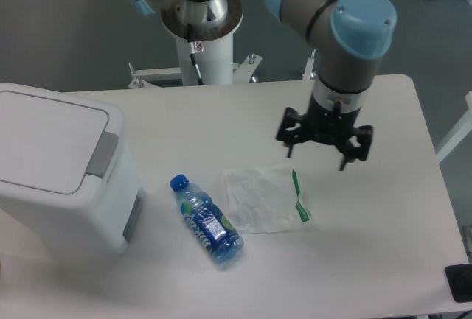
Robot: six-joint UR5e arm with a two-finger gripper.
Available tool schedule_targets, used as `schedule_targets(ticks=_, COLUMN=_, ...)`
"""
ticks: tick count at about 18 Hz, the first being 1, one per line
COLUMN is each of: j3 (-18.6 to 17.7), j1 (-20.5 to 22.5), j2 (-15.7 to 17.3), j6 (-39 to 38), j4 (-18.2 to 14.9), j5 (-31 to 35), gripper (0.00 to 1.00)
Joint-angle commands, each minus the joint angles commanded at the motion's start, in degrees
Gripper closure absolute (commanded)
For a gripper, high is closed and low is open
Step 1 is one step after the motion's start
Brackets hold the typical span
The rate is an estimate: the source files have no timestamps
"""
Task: Open the trash can
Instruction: 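Move the gripper across the table toward the white trash bin lid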
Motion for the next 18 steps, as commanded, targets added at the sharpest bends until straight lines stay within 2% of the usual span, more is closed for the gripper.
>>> schedule_targets(ticks=7, j3=0.18, j1=-2.64, j2=2.46, j6=-3.42, j4=0.08, j5=-9.32, gripper=0.00)
schedule_targets(ticks=12, j3=-0.44, j1=-6.68, j2=3.96, j6=-11.85, j4=-0.09, j5=-9.85, gripper=0.00)
schedule_targets(ticks=16, j3=-0.44, j1=-10.11, j2=3.70, j6=-19.85, j4=0.43, j5=-9.94, gripper=0.00)
schedule_targets(ticks=18, j3=-0.44, j1=-11.25, j2=3.70, j6=-21.01, j4=0.43, j5=-10.03, gripper=0.00)
